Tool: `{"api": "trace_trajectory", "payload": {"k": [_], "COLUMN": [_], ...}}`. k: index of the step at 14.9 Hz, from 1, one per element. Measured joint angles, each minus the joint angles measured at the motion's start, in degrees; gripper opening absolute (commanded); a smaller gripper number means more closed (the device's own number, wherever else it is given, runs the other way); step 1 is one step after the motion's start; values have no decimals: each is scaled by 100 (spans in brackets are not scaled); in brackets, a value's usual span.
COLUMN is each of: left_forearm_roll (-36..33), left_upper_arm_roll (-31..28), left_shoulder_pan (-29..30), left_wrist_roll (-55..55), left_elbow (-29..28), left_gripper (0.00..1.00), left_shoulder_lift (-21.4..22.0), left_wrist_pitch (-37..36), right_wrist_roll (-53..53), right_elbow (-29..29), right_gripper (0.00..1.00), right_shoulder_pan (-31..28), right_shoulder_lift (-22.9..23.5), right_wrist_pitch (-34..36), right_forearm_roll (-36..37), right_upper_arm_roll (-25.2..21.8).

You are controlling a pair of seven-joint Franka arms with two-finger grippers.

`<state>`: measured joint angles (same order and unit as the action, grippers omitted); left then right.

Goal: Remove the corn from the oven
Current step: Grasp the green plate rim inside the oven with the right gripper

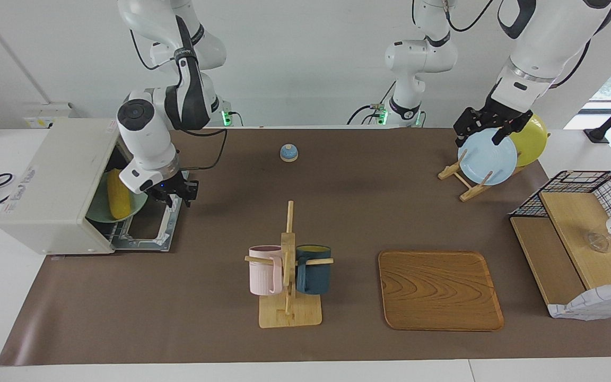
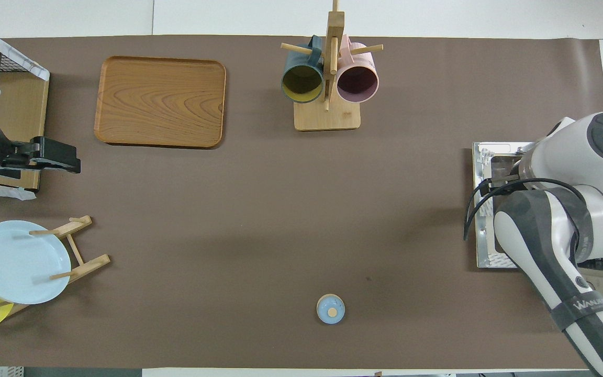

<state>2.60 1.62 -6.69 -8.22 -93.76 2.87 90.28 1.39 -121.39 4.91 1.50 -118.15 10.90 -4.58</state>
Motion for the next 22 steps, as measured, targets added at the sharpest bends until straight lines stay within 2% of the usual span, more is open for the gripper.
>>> {"api": "trace_trajectory", "payload": {"k": [2,7,13,17,22], "left_forearm_roll": [0,0,0,1,1], "left_upper_arm_roll": [0,-2,-2,-2,-2], "left_shoulder_pan": [-19,-32,-49,-50,-53], "left_wrist_roll": [0,0,0,0,-1], "left_elbow": [-1,-10,-34,-58,-61], "left_gripper": [100,100,100,100,100], "left_shoulder_lift": [0,0,0,0,0], "left_wrist_pitch": [2,3,7,11,17], "right_wrist_roll": [0,29,36,36,36], "right_elbow": [-18,-149,-421,-500,-595], "right_gripper": [46,37,34,32,30], "right_shoulder_pan": [-154,-227,-259,-333,-330], "right_shoulder_lift": [-1,-16,-98,-147,-189], "right_wrist_pitch": [53,12,-182,-182,-309], "right_forearm_roll": [80,94,193,653,680], "right_upper_arm_roll": [-9,-11,-13,-15,-8]}}
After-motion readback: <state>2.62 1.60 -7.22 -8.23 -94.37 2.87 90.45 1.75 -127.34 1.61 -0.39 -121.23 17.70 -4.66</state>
